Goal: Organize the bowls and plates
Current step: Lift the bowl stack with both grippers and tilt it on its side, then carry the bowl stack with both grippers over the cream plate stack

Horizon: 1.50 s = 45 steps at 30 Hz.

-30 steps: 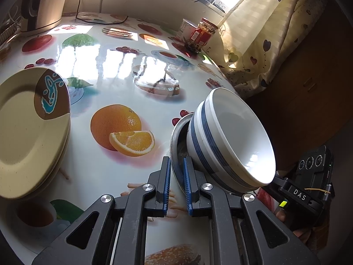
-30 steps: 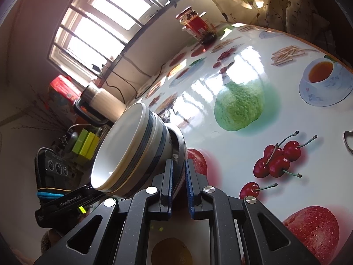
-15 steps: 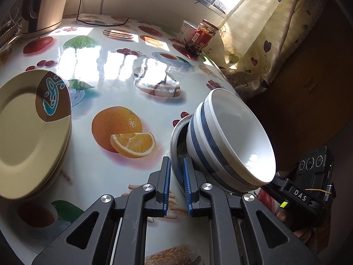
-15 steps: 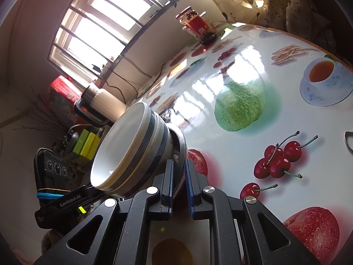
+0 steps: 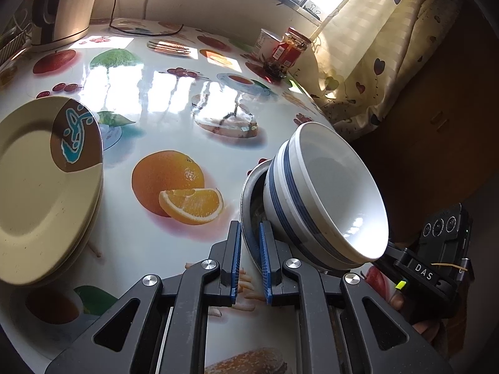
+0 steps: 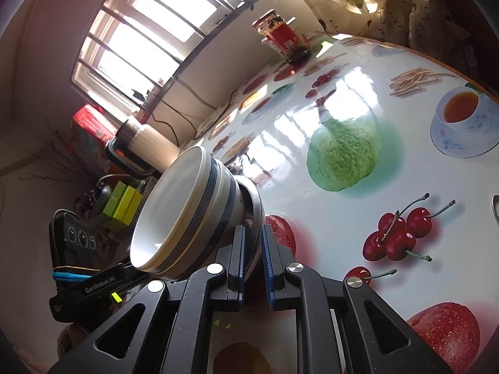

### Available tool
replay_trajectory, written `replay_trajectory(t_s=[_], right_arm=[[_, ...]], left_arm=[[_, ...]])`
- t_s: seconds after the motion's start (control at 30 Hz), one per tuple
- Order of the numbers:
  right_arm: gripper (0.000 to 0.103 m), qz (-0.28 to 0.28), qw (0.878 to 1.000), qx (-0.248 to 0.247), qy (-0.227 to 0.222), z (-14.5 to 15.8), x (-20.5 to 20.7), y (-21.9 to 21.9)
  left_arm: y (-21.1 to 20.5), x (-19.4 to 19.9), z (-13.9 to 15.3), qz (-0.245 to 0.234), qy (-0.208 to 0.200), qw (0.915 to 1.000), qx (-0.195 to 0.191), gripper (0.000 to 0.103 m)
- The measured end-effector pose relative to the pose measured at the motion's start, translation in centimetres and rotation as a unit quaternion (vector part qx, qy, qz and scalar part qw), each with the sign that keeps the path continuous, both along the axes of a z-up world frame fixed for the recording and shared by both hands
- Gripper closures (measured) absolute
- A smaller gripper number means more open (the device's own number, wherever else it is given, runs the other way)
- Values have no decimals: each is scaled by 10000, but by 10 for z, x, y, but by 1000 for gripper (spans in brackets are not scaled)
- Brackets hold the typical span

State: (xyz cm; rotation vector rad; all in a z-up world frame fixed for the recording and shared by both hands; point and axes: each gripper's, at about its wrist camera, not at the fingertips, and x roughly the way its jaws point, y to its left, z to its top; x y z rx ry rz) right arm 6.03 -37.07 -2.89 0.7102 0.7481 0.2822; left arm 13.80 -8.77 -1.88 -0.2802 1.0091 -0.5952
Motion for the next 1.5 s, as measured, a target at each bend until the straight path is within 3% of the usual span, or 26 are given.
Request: replay_trajectory(t_s=[0.97, 1.5], right_arm=[[90, 164, 9995, 127, -217, -1, 6, 0], [90, 180, 9998, 41, -31, -5, 23, 0]], left_arm=[[4, 0, 5, 66, -126, 9999, 53, 91], [5, 4, 1, 110, -51, 9999, 46, 90]])
